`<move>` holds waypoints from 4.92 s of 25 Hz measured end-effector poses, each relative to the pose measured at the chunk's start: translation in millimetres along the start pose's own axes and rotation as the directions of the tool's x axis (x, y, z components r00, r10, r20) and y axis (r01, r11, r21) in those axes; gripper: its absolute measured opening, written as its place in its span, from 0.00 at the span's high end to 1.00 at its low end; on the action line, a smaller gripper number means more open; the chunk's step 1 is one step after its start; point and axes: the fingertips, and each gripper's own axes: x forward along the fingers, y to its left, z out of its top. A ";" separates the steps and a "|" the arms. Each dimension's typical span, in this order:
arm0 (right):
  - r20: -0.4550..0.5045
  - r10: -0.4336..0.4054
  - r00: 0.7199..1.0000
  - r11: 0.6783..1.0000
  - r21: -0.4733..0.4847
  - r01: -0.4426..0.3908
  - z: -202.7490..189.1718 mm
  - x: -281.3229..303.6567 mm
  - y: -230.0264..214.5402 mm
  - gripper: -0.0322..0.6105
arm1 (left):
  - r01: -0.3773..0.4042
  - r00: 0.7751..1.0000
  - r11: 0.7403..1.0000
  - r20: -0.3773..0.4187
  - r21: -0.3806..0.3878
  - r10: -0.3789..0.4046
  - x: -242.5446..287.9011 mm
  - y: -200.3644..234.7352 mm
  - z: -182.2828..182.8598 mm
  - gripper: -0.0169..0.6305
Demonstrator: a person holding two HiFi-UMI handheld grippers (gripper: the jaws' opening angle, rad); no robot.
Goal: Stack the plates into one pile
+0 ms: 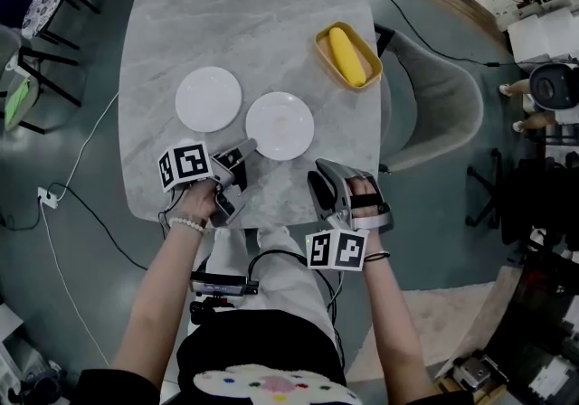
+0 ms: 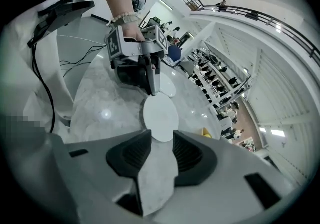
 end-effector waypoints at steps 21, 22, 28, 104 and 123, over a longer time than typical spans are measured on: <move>-0.045 0.062 0.997 0.974 -0.217 -0.070 -26.8 65.6 21.4 0.74 | 0.063 0.998 0.996 0.012 -0.058 -0.062 1.4 -19.7 3.5 0.94; -0.047 0.063 0.997 0.972 -0.225 -0.072 -27.0 68.5 22.0 0.74 | 0.065 0.998 0.996 0.013 -0.059 -0.064 1.3 -19.8 3.7 0.94; -0.051 0.047 0.998 0.966 -0.253 -0.058 -29.7 80.7 16.6 0.78 | 0.077 0.997 0.994 0.020 -0.071 -0.076 1.4 -21.7 5.2 0.94; 0.040 0.137 0.990 0.826 -0.556 -0.092 113.8 178.6 -2.6 0.80 | -0.039 0.970 0.998 0.240 -0.045 0.049 -99.2 52.8 120.7 0.92; 0.231 0.013 0.973 0.986 0.156 -0.050 136.4 116.8 -46.3 0.91 | -0.177 0.961 0.935 0.260 0.307 0.097 -131.2 11.1 111.6 0.82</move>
